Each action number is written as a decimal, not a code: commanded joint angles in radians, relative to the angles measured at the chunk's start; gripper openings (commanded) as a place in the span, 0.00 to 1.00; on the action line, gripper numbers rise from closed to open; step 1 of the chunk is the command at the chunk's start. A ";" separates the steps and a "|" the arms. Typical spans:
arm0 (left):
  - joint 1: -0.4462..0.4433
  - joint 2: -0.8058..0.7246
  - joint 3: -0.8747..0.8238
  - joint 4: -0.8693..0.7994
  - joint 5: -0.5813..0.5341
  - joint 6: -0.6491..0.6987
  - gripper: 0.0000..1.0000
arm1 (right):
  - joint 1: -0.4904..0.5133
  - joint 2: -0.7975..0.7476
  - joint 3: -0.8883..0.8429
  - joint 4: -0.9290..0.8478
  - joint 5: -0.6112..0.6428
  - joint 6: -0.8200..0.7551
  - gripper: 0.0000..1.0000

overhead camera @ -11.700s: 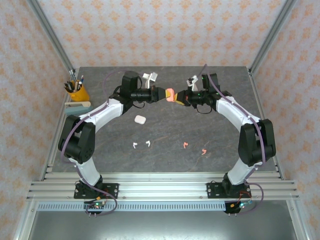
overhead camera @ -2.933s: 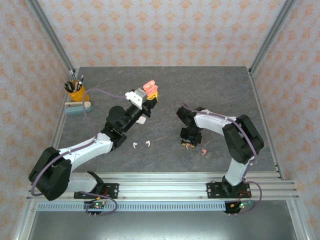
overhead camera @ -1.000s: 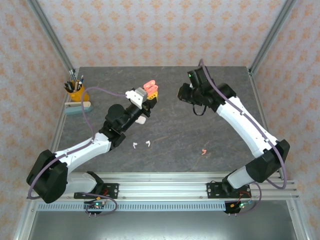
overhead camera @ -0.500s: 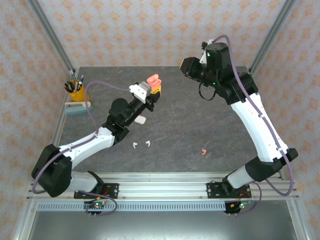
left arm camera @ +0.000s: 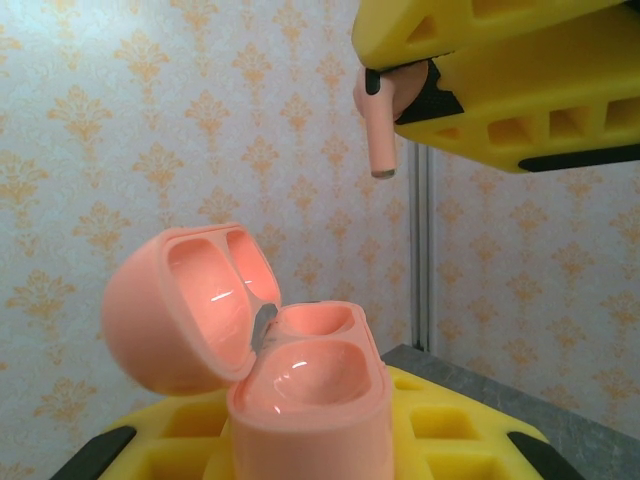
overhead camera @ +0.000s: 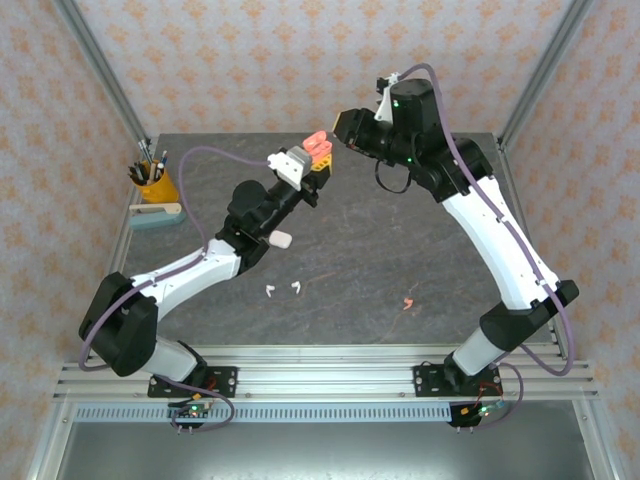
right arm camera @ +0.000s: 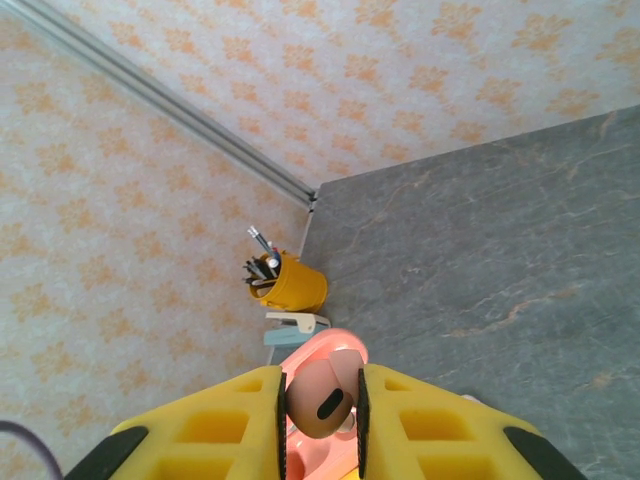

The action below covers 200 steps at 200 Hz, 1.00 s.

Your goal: Insert the wireless bluetooth earbuds into the charging case

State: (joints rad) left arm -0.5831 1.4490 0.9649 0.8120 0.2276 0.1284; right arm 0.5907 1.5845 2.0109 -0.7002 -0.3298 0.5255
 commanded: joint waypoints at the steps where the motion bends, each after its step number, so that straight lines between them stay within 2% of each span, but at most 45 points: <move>1: -0.006 0.005 0.046 0.063 0.001 -0.013 0.00 | 0.012 -0.006 0.013 0.073 -0.033 0.019 0.24; 200: -0.006 0.022 0.086 0.066 0.021 -0.036 0.00 | 0.059 -0.012 -0.075 0.134 -0.080 0.056 0.24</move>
State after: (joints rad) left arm -0.5831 1.4616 1.0050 0.8280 0.2291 0.1024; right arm 0.6392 1.5848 1.9522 -0.5999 -0.4015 0.5690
